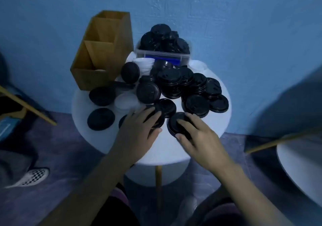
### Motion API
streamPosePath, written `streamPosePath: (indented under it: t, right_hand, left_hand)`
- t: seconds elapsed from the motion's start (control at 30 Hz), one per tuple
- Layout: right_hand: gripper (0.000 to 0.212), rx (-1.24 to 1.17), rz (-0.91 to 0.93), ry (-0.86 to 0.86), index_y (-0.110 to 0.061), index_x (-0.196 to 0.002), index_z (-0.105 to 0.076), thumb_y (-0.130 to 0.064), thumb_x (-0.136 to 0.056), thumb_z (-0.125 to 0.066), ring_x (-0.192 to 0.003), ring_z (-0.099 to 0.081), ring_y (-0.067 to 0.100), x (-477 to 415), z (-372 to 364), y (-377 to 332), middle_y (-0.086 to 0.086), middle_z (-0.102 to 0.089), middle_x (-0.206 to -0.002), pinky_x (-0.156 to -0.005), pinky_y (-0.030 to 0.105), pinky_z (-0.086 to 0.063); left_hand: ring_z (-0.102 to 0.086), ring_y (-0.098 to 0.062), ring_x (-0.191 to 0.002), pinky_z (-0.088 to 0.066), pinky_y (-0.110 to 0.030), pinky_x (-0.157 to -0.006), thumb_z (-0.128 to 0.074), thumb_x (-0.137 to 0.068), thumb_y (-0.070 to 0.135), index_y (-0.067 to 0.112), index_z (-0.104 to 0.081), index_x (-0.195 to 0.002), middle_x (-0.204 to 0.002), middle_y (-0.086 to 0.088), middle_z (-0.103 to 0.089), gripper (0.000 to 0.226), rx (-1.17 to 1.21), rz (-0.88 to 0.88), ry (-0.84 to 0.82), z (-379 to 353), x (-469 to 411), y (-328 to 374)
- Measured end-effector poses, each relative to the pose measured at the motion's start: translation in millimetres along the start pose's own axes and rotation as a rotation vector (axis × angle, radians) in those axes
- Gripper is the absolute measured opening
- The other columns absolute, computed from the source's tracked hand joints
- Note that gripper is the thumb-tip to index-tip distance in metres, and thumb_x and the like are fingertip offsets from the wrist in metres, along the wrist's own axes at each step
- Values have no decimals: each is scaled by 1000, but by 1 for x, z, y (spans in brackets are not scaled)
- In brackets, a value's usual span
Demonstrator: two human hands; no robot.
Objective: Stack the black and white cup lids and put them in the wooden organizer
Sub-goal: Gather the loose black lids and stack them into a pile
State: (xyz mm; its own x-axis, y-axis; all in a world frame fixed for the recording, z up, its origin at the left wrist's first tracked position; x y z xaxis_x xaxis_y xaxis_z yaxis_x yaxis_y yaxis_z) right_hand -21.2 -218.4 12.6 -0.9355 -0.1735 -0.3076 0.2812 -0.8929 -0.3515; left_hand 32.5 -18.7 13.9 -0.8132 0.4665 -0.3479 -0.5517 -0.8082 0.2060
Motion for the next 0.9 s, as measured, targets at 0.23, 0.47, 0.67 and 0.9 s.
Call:
streamPosePath:
  t: [0.23,0.47,0.67,0.9]
  right_hand:
    - [49,-69,-50,54,-21,-140,-58,-43,-97,-63,-135,-52,21,-3,-8,5,-2,-44,-155,-93,42,-57]
    - [47,-174,-116,111,-26,-135,-64,-47,-93,-65,-124,-53,0,-19,-9,5,-15,-50,-150,-93,22,-48]
    - [42,-582,-243,212,-29,-132,-66,-43,-92,-66,-132,-47,-9,-20,-4,8,-17,-56,-143,-106,14,-39]
    - [37,-774,-269,284,-30,-127,-66,-40,-91,-68,-132,-54,7,7,11,15,-12,-64,-135,-108,22,-43]
  left_hand:
    - [-53,-35,-132,-35,-55,-114,-46,-98,31,20,-66,-133,-136,-7,-63,42,13,-79,132,-4,2,-12]
    - [-51,-31,-136,-43,-53,-110,-48,-100,27,17,-66,-133,-139,-7,-62,39,65,-119,175,-7,-8,-34]
    - [-52,-34,-135,-47,-51,-106,-59,-97,16,10,-69,-126,-137,-11,-63,32,16,-165,286,11,-4,-27]
    - [-56,-24,-124,-51,-42,-99,-56,-99,40,20,-63,-137,-149,-1,-53,44,134,-126,74,-6,13,36]
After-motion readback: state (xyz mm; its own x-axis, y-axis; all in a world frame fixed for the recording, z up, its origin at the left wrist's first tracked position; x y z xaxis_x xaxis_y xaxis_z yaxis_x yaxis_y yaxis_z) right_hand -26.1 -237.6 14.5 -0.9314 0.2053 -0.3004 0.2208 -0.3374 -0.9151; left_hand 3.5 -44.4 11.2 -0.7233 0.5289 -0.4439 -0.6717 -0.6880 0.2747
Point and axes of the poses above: each hand's wrist, its own x-axis away from the middle knuckle, its own z-axis out of the back of the hand, y = z × x, the point moved 4 cm from there along -x, towards the middle knuckle
